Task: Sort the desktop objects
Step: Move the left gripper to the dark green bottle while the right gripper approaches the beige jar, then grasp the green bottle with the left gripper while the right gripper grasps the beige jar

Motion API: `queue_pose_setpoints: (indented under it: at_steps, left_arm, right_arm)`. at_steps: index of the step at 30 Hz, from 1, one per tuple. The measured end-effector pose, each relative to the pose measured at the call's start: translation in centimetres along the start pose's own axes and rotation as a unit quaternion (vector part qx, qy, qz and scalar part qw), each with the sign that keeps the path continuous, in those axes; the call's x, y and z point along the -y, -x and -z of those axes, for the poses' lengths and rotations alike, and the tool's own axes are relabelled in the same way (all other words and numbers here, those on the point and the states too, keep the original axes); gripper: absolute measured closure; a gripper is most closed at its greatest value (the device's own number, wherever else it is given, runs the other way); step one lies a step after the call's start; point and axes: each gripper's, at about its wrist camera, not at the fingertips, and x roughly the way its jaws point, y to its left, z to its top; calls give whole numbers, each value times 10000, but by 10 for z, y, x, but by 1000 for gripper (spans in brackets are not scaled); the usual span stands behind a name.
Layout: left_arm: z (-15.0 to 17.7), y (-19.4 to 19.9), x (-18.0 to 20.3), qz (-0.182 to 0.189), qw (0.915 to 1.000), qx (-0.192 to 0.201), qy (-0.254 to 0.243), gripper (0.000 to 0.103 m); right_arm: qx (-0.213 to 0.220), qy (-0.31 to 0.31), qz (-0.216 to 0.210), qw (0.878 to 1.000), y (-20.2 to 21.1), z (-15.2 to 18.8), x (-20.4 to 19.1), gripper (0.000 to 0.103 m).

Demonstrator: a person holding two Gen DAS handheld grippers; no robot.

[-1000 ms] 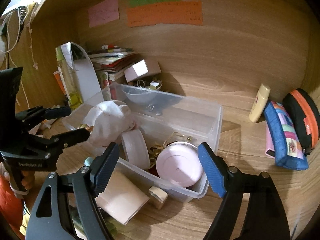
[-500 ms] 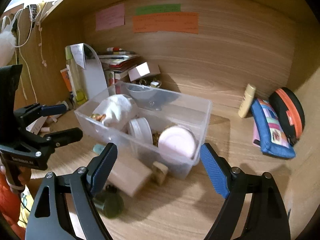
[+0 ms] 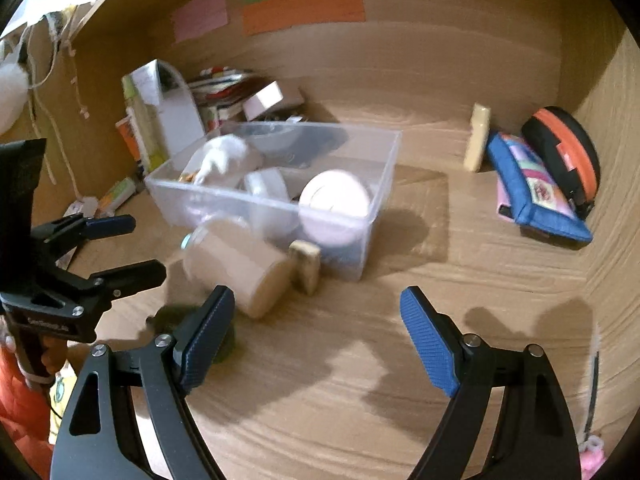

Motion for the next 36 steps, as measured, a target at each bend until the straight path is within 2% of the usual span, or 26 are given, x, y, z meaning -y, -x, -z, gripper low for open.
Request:
queue_pose_setpoints:
  at_steps: [3,7,12,17,20,22,23,26,31,36]
  left_arm:
    - [8,1,4,210,9995,-166,138,5]
    - [12,2,23,363,9992,-138,-71,5]
    - [14,-13,44,546,9974,-309,-364,5]
    - [15,-39,54,433,9966,-631,-289,6]
    - [14,-33,55,275,9980,-409,-385,9]
    - [16,-33,52,334,9973,-495,-418,24]
    - [18,-34,50,332,9970,-567,-414,39]
    - [22,-27,37,313,9980,-506,-227,39]
    - [32,-7,0,320,9983,-276,400,39]
    - [35,12,-32,76,9975,-2,706,39]
  right_arm:
    - [0,109,-18,9999,-1,4,-7,20]
    - [9,11,3,10000,0,5,-5,20]
    - [34,-180,125,9998,9,7,7,20]
    - [-27,-291,201,9994,13,10,14,20]
    - [-68,-364,118,9992,9,9,13,20]
    - [-92,-406,-13,9991,6,7,9,20]
    - [-102,-417,-88,9990,4,6,5,20]
    - [-151,-450,-253,9986,-5,2,-4,20]
    - [-223,-627,-563,9962,-23,-7,-19,20]
    - [-425,-779,-694,9936,-49,-14,-37,20]
